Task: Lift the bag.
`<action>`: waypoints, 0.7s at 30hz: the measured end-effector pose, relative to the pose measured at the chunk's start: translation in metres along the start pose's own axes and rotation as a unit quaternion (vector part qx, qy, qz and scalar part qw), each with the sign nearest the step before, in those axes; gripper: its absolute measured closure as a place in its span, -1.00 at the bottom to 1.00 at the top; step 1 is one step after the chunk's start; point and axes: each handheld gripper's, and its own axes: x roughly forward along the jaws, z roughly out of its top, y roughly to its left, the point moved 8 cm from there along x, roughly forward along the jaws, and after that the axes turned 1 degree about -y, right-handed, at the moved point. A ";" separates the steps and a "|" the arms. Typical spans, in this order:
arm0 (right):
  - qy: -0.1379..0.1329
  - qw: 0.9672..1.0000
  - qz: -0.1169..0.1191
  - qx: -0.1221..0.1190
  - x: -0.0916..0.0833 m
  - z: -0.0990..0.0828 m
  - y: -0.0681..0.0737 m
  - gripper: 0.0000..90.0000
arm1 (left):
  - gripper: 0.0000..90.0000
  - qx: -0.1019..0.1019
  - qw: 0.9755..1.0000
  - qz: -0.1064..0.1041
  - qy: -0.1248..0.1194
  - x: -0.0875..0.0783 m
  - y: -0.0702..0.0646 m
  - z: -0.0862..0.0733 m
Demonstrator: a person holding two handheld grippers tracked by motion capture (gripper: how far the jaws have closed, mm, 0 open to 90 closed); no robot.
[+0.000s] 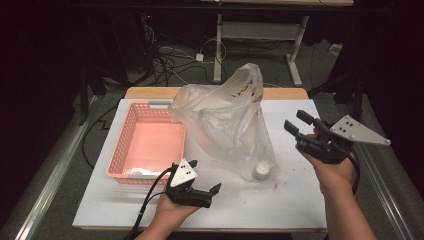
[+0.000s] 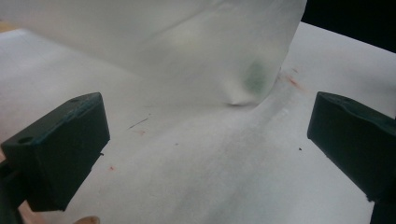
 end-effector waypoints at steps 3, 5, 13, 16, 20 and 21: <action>0.026 1.000 0.001 0.003 -0.002 -0.027 0.002 -0.27 | -1.00 0.002 1.000 0.001 0.001 0.000 0.000 0.000; 0.039 0.999 0.004 0.014 -0.003 -0.045 0.003 -0.41 | -1.00 0.002 1.000 0.001 0.000 0.000 0.000 0.000; 0.089 0.995 0.009 0.049 -0.004 -0.109 0.009 -0.94 | -1.00 -0.002 1.000 0.003 0.001 0.001 0.000 -0.003; 0.113 0.992 0.016 0.052 -0.004 -0.129 0.015 -1.00 | -1.00 -0.004 1.000 0.006 -0.003 0.001 0.000 -0.004; 0.126 0.991 0.011 0.050 -0.005 -0.145 0.019 -1.00 | -1.00 -0.005 1.000 0.008 -0.009 0.000 0.001 -0.003; 0.130 0.991 0.010 0.044 -0.005 -0.147 0.019 -1.00 | -1.00 -0.006 1.000 0.007 -0.011 -0.001 0.001 -0.003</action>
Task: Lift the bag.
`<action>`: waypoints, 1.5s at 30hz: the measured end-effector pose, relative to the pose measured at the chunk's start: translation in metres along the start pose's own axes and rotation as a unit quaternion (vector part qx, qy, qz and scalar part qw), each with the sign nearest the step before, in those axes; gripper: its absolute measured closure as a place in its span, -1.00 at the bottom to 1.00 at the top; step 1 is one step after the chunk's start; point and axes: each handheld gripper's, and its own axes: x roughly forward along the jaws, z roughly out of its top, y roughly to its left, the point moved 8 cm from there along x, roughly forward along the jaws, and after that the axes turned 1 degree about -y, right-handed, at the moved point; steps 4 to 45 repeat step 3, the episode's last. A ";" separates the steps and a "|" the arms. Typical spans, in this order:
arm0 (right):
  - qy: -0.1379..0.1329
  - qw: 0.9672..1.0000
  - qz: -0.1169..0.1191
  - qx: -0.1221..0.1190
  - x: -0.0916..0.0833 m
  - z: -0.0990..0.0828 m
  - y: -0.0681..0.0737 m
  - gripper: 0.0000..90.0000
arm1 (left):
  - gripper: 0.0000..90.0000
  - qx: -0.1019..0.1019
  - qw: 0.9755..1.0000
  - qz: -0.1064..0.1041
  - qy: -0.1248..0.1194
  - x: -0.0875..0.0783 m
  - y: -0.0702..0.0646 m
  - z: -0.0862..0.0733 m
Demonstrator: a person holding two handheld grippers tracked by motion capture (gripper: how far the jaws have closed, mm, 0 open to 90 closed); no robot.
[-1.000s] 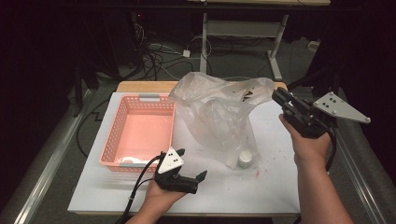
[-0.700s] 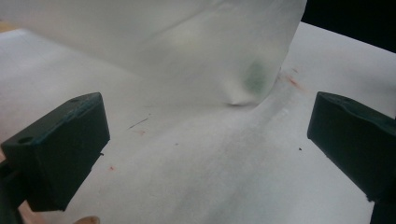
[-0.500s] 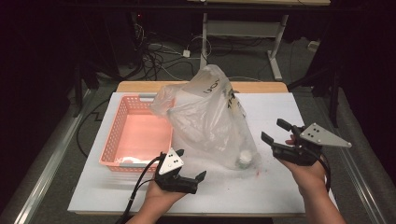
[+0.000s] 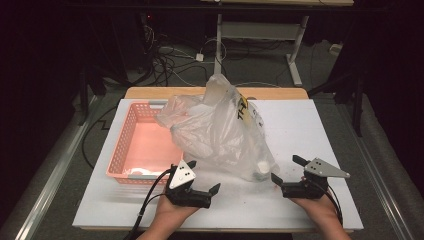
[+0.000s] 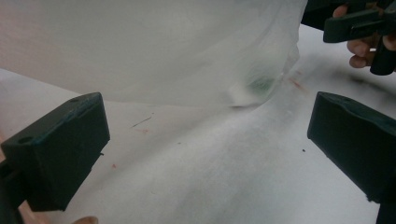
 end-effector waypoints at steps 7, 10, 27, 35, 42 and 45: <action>-0.005 1.000 -0.004 0.001 -0.001 -0.001 -0.002 -1.00 | -1.00 0.000 1.000 0.001 -0.002 -0.002 0.000 -0.001; -0.005 1.000 -0.004 0.001 -0.001 -0.001 -0.002 -1.00 | -1.00 0.000 1.000 0.001 -0.002 -0.002 0.000 -0.001; -0.005 1.000 -0.004 0.001 -0.001 -0.001 -0.002 -1.00 | -1.00 0.000 1.000 0.001 -0.002 -0.002 0.000 -0.001; -0.005 1.000 -0.004 0.001 -0.001 -0.001 -0.002 -1.00 | -1.00 0.000 1.000 0.001 -0.002 -0.002 0.000 -0.001; -0.005 1.000 -0.004 0.001 -0.001 -0.001 -0.002 -1.00 | -1.00 0.000 1.000 0.001 -0.002 -0.002 0.000 -0.001; -0.005 1.000 -0.004 0.001 -0.001 -0.001 -0.002 -1.00 | -1.00 0.000 1.000 0.001 -0.002 -0.002 0.000 -0.001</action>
